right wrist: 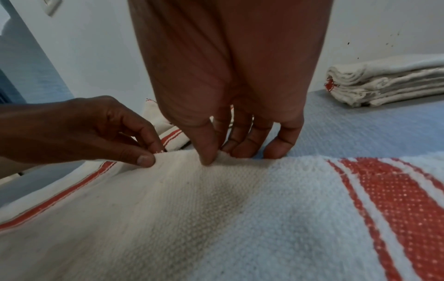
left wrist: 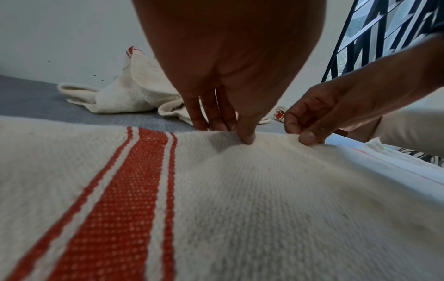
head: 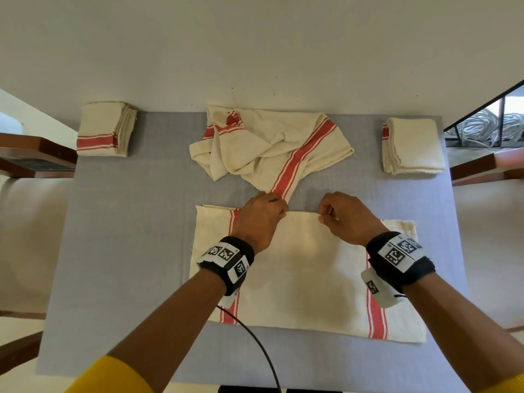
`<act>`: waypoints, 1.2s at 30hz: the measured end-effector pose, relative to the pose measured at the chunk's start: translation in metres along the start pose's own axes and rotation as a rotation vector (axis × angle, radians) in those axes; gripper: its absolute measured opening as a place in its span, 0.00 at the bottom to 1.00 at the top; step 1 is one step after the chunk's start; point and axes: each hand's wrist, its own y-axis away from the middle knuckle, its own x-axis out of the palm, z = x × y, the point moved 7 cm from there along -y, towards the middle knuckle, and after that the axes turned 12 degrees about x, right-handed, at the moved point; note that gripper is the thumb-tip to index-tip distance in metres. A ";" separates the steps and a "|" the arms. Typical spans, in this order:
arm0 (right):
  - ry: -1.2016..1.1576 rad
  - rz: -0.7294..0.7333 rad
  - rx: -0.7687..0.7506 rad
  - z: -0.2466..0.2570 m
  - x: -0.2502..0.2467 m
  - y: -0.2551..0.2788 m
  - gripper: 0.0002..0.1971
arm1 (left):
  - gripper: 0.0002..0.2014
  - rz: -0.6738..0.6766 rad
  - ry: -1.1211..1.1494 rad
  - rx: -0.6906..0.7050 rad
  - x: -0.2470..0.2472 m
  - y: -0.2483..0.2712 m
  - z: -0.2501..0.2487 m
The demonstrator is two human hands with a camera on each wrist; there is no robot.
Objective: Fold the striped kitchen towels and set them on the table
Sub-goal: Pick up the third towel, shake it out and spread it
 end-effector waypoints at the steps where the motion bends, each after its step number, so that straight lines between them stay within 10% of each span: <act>1: 0.006 -0.003 -0.003 0.000 -0.001 -0.001 0.01 | 0.05 0.000 -0.004 -0.002 0.002 0.000 0.000; 9: 0.065 -0.051 -0.007 0.000 0.003 -0.003 0.02 | 0.06 -0.053 -0.064 0.005 0.001 0.003 -0.003; 17: 0.075 -0.483 -0.121 0.036 0.042 0.074 0.15 | 0.23 -0.114 -0.186 -0.136 0.012 0.095 -0.037; 26: 0.117 -0.332 -0.089 0.061 0.153 0.099 0.32 | 0.32 0.101 -0.273 -0.302 0.047 0.150 -0.034; 36: 0.212 -0.449 0.199 -0.097 0.092 0.121 0.42 | 0.42 0.105 -0.314 -0.279 0.017 0.168 0.014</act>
